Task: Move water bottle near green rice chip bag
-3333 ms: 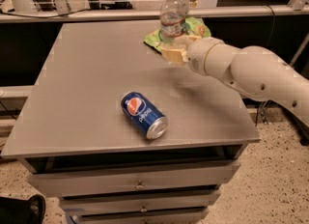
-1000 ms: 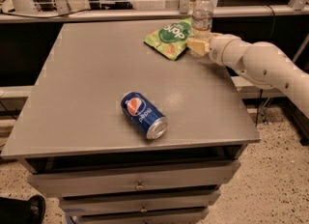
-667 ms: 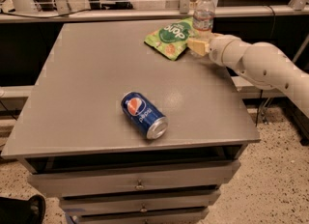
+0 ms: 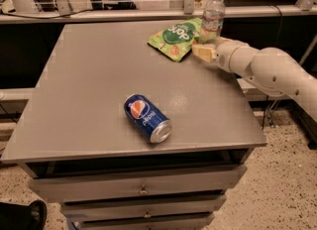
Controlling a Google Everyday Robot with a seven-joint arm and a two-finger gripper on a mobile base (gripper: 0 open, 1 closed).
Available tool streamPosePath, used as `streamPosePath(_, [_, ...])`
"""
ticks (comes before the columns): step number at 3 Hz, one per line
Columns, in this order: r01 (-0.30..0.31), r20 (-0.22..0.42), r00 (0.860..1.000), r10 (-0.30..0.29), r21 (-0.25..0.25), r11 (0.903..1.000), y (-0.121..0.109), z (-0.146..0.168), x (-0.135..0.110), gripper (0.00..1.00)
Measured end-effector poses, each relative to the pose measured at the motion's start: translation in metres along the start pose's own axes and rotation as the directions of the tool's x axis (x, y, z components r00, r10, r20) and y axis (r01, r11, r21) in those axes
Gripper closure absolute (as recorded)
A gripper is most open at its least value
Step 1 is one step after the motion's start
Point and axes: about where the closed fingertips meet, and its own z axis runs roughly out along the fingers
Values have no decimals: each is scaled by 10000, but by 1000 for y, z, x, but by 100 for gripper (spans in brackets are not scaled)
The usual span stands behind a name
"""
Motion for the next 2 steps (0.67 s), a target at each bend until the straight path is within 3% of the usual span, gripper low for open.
streamPosePath(2, [34,-35,10000,-36,-361,9993,19,-33,-6,0])
